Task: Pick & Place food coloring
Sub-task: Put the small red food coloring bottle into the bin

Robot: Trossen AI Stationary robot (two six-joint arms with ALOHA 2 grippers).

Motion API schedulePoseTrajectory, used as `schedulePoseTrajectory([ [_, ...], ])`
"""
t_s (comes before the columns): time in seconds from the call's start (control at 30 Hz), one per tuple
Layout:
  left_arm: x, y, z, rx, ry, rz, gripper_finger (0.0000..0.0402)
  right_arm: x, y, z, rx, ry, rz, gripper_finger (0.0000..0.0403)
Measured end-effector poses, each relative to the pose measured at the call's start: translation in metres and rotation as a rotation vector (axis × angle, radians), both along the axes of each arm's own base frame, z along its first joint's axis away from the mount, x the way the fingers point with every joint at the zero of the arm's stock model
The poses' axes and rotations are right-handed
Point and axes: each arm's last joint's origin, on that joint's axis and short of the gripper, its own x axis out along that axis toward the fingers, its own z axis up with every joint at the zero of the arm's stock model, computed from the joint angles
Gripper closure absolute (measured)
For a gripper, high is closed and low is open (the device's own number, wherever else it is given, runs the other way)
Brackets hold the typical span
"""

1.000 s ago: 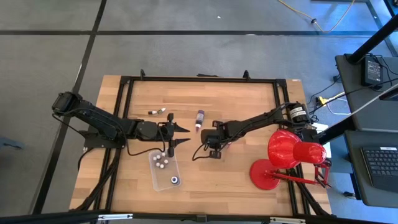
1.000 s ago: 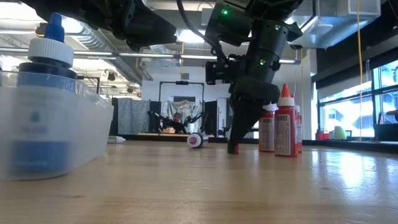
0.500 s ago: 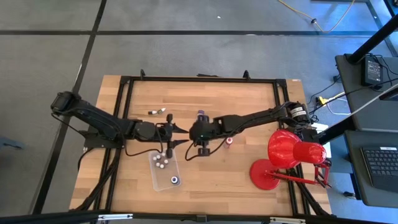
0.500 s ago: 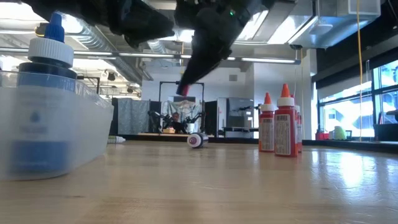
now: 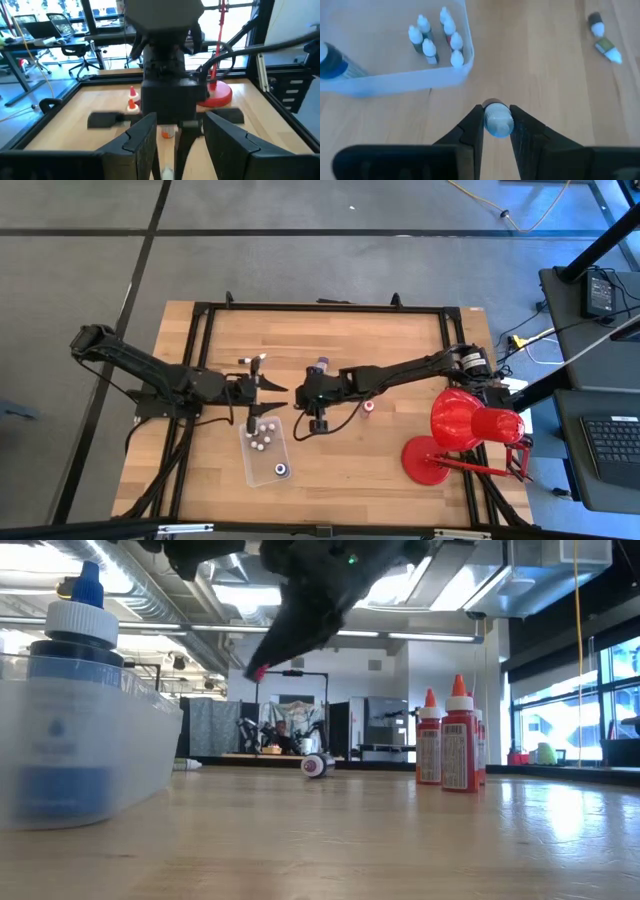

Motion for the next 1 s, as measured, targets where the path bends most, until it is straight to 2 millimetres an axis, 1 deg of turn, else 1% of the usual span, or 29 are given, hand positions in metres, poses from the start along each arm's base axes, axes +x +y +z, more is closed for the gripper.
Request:
schedulePoseTrajectory([
  [0.03,0.000,0.000,-0.001,0.002,0.005,0.000,0.0245,0.003,0.000,-0.002,0.002,-0.018,-0.001,0.0321],
  [0.23,0.001,0.000,-0.003,0.009,0.024,0.010,0.0248,0.009,-0.006,-0.021,0.007,0.024,-0.012,0.0320],
  [0.53,0.001,0.001,-0.003,0.012,0.028,0.019,0.0245,0.018,-0.006,-0.060,0.017,0.092,-0.003,0.0320],
  [0.7,0.001,0.001,-0.004,0.013,0.031,0.019,0.0248,0.020,-0.006,-0.077,0.031,0.133,-0.023,0.0320],
  [0.8,0.001,0.001,-0.004,0.014,0.032,0.019,0.0247,0.020,-0.006,-0.084,0.029,0.158,-0.023,0.0320],
  [1.0,0.001,0.001,-0.004,0.014,0.032,0.018,0.0245,0.020,-0.006,-0.085,0.029,0.159,-0.025,0.0320],
])
